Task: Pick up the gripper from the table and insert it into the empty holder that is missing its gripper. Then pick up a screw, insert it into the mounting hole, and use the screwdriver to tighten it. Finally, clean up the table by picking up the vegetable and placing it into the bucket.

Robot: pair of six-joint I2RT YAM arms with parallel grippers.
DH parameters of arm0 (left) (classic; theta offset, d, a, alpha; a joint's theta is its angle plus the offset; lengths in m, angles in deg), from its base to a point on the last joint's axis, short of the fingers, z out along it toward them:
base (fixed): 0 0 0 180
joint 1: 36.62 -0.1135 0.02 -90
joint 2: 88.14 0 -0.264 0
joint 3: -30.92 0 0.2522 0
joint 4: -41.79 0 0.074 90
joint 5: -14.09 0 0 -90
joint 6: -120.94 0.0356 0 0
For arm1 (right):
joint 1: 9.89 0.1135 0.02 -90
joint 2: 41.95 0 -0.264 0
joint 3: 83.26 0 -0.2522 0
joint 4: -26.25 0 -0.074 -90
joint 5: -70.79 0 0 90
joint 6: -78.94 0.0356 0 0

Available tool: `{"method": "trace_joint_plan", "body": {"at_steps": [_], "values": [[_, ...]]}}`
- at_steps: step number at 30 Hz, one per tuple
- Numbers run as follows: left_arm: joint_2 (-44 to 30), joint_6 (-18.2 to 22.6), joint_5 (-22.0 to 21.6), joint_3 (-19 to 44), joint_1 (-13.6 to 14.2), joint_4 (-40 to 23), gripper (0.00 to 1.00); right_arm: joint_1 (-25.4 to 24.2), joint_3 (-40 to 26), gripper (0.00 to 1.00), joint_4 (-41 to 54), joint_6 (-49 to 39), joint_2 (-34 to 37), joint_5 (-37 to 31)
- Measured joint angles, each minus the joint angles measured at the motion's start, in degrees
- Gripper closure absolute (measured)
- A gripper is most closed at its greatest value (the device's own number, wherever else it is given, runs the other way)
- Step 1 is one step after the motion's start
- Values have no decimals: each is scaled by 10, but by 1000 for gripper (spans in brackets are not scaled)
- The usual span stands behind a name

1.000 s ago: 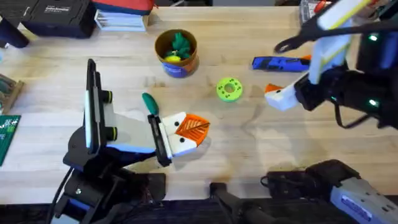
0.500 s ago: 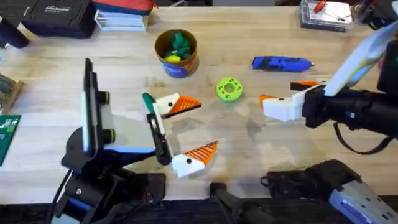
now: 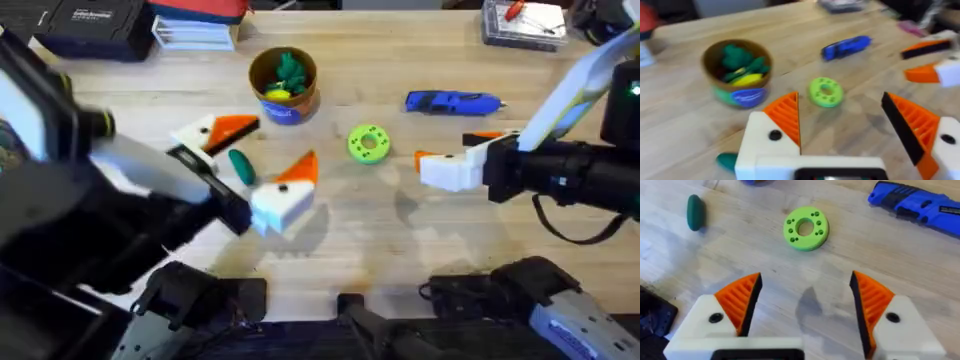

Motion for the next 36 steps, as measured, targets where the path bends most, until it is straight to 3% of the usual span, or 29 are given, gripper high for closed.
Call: {"method": "trace_joint_plan", "body": {"at_steps": [6, 11, 18, 24, 26, 30, 36], "values": [[-180, -3, -143, 146, 0, -116, 15, 0, 0, 8, -7, 0, 1, 0], [-314, -10, -211, 200, -3, -180, 15, 0, 0, 13, -7, 0, 1, 1], [-434, -92, -240, 202, -14, -201, 16, 0, 0, 8, -7, 0, 1, 2], [-495, -275, -252, 202, -50, -216, 15, 0, 0, 8, -8, 0, 1, 2], [-520, -315, -253, 202, -60, -213, 15, 0, 0, 8, -8, 0, 1, 2], [-580, -356, -253, 202, -68, -209, 15, 0, 0, 8, -8, 0, 1, 2], [-669, -378, -253, 202, -90, -185, 16, 0, 0, 8, -8, 0, 1, 2]]}}
